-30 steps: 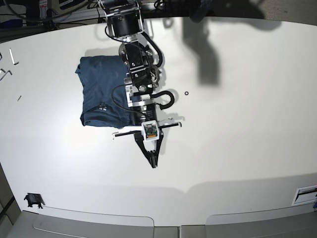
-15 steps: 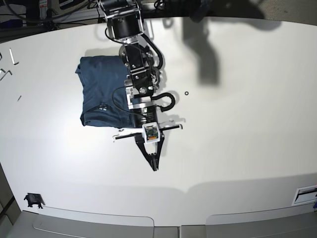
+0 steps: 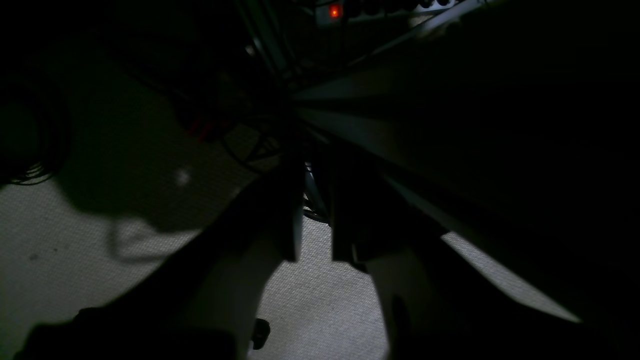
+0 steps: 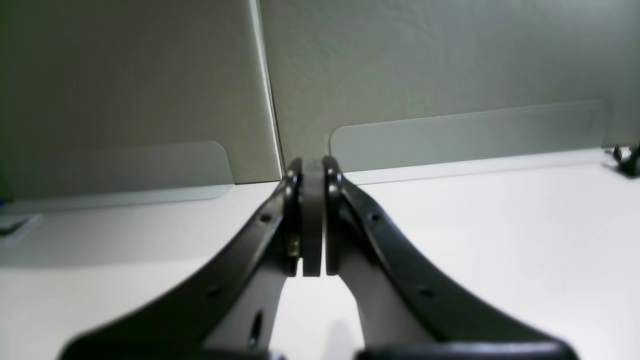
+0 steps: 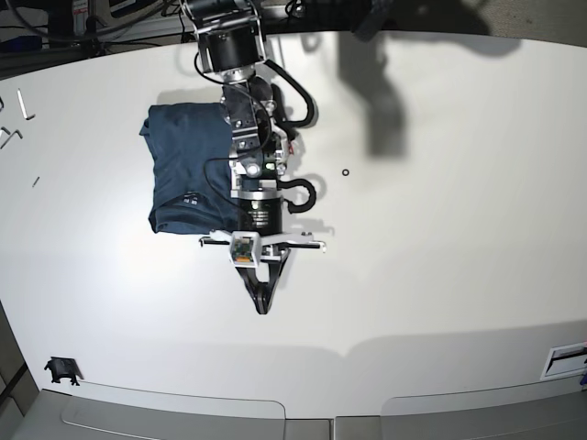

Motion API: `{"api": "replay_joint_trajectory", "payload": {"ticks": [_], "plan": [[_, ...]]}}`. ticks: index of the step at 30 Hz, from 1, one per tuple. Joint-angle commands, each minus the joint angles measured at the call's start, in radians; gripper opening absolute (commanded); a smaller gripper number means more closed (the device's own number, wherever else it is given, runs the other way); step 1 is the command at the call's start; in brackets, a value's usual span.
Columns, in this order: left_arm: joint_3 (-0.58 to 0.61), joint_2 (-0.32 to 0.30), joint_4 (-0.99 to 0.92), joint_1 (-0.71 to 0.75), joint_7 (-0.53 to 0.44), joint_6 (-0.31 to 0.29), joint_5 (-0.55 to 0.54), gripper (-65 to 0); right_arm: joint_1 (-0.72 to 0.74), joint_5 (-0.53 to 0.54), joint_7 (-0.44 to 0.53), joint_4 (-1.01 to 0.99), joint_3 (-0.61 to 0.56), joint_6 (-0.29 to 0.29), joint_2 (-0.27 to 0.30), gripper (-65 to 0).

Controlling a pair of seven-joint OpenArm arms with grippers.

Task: Fold the T-shirt properly
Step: 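Press the right gripper along the shirt's side edge to square it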

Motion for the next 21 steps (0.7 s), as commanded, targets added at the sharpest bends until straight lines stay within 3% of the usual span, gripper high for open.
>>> {"api": "replay_joint_trajectory", "payload": {"ticks": [1,8,21], "plan": [[0.002,0.005,0.005,0.011,-0.019,-0.011,0.005,-56.9,0.022,0.026,0.031,0.018,-0.001,0.001,-0.007,-65.0],[0.002,0.005,0.005,0.011,-0.02,-0.011,0.005,-56.9,0.022,0.242,0.031,0.018,-0.001,0.002,-0.007,-65.0],[0.002,0.006,0.005,0.011,-0.02,-0.011,0.005,-56.9,0.013,0.245,0.033,0.018,-0.001,0.002,-0.007,-65.0]]}}
